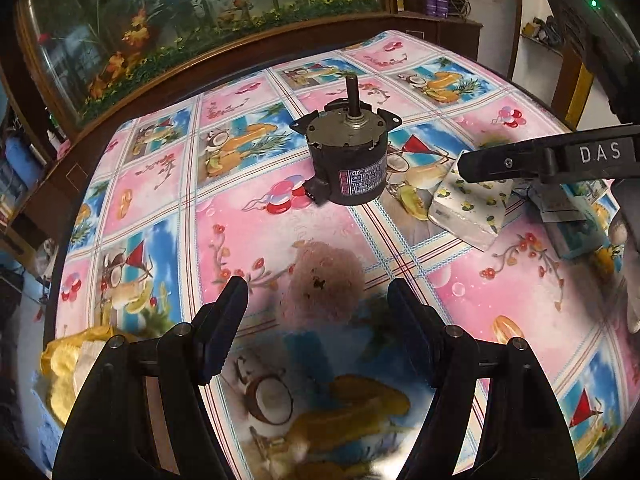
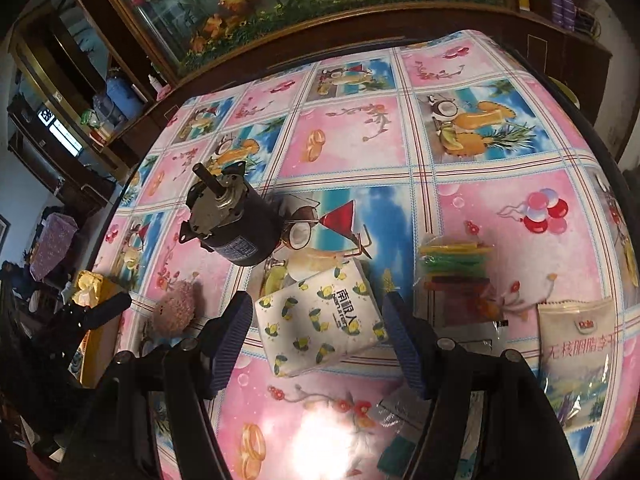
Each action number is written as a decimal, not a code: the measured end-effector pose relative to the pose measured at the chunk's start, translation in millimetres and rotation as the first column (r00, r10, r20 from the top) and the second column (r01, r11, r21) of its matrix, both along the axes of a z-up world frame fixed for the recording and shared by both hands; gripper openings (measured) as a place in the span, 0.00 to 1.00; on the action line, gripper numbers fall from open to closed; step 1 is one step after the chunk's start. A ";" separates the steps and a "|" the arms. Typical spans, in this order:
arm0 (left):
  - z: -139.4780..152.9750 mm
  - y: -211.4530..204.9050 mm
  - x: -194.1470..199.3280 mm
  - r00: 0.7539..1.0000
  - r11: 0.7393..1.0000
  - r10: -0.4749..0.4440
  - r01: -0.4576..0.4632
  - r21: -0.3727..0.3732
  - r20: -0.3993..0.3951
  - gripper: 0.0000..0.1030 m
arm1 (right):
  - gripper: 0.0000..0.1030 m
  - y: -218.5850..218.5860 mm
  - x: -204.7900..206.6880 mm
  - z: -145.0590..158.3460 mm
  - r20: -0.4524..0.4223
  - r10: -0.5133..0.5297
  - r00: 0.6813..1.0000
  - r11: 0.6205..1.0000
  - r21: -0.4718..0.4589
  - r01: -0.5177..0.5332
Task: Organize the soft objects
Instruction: 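Grasp the pink teddy bear with the left tool while the right tool grasps the lemon-print tissue pack, then carry the teddy bear and tissue pack over the tray with both tools, then lower the bear and tissue pack into the tray and open both tools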
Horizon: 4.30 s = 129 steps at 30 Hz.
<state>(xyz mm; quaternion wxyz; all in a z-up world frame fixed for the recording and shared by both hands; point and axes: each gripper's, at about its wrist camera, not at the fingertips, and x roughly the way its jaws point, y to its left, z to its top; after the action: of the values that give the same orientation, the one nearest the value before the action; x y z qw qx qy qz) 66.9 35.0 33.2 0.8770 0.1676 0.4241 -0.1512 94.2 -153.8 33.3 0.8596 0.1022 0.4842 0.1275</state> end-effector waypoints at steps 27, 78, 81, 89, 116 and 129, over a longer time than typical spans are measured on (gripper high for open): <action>-14.3 13.7 -56.3 0.970 0.993 0.059 -0.081 -0.087 -0.238 0.38 | 0.71 49.3 -57.1 -13.4 -0.069 0.238 0.969 0.967 -0.076 -0.243; 19.6 258.6 -190.5 0.810 0.720 0.580 -0.559 -0.411 -0.087 0.38 | 0.70 281.4 -123.5 40.8 0.088 0.507 0.857 0.862 -0.053 -0.505; 18.3 263.6 -192.3 0.812 0.715 0.577 -0.555 -0.426 -0.088 0.44 | 0.70 300.5 -117.2 35.6 0.079 0.515 0.853 0.857 -0.071 -0.511; 20.7 276.6 -197.3 0.784 0.690 0.617 -0.584 -0.427 -0.076 0.54 | 0.71 329.2 -97.3 21.0 0.041 0.505 0.862 0.862 -0.062 -0.502; 59.8 230.5 -222.9 0.726 0.732 0.673 -0.623 -0.276 0.143 0.60 | 0.74 268.8 -109.8 51.9 0.133 0.404 0.905 0.904 0.095 -0.417; 76.6 172.5 -231.2 0.774 0.803 0.596 -0.563 -0.196 0.215 0.60 | 0.74 188.6 -115.5 55.7 0.161 0.294 0.942 0.934 0.159 -0.319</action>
<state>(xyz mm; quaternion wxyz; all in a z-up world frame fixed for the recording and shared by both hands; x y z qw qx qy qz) -164.3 207.6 109.7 0.9379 -0.0059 0.3236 0.1250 -21.3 34.8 89.0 0.8468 0.0947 0.4213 0.3107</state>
